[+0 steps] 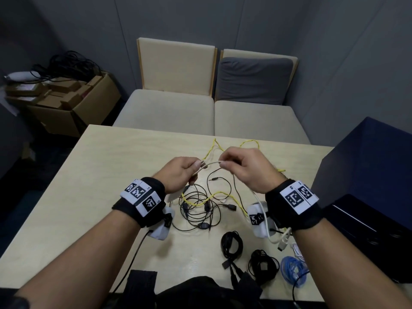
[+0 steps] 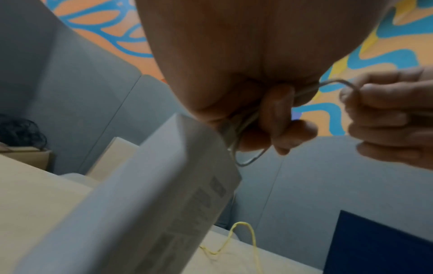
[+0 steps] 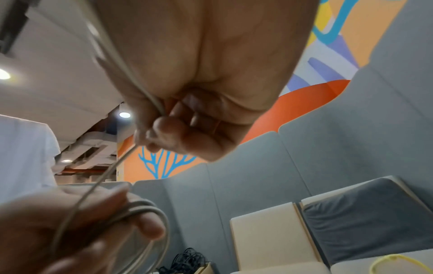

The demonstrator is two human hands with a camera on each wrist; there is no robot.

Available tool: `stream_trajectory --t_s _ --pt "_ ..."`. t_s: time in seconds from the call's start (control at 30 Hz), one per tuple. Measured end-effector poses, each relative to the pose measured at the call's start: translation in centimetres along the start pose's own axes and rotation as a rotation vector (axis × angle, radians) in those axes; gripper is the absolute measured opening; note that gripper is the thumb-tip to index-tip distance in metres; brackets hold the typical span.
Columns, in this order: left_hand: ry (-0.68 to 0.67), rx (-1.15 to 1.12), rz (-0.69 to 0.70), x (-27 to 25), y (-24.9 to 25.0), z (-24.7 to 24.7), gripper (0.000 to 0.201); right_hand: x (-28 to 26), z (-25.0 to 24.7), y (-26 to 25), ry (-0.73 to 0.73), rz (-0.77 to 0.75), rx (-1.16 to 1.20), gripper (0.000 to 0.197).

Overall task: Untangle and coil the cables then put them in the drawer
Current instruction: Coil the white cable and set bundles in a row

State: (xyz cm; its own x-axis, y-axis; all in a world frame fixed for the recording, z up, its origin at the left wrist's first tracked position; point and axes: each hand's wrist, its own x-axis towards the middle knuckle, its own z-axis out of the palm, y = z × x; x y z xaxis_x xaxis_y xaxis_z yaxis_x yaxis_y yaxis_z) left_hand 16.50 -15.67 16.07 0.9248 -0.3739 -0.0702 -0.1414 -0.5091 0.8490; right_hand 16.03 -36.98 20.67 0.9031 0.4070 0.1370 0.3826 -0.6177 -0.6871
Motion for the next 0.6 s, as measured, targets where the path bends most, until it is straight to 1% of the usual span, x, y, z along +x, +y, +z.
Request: stream_trajectory --t_s 0.07,0.17,0.2,0.27,0.33,0.37,0.43,0.53,0.6 --pt "-0.004 -0.121 0.014 -0.2 0.7 0.3 0.037 0.3 -0.1 0.4 0.086 -0.013 -0.026 0.006" --pt "-0.022 -0.291 -0.002 -0.4 1.7 0.4 0.053 0.7 -0.3 0.7 0.194 -0.031 -0.057 0.007" --pt "-0.030 -0.342 0.004 -0.4 1.8 0.4 0.053 0.8 -0.3 0.8 0.221 -0.029 -0.058 0.007" --pt "-0.035 -0.493 0.024 -0.5 1.9 0.1 0.040 0.7 -0.1 0.9 0.245 -0.014 -0.016 0.007" --pt "-0.002 -0.705 -0.015 -0.5 1.8 -0.8 0.031 0.3 0.2 0.7 0.210 0.002 0.087 0.009" --pt "0.025 -0.792 -0.042 -0.5 1.7 -1.2 0.030 0.1 0.3 0.5 0.167 0.005 0.155 0.013" --pt "0.084 -0.892 -0.076 -0.3 1.7 -1.9 0.032 -0.5 0.8 0.1 0.060 0.007 0.270 0.024" --pt "0.155 -0.984 -0.118 -0.1 1.7 -2.3 0.033 -0.8 1.4 -0.2 -0.060 0.021 0.248 0.028" --pt "0.182 -1.039 -0.130 0.0 1.6 -2.3 0.034 -0.8 1.5 -0.2 -0.119 0.066 0.215 0.021"
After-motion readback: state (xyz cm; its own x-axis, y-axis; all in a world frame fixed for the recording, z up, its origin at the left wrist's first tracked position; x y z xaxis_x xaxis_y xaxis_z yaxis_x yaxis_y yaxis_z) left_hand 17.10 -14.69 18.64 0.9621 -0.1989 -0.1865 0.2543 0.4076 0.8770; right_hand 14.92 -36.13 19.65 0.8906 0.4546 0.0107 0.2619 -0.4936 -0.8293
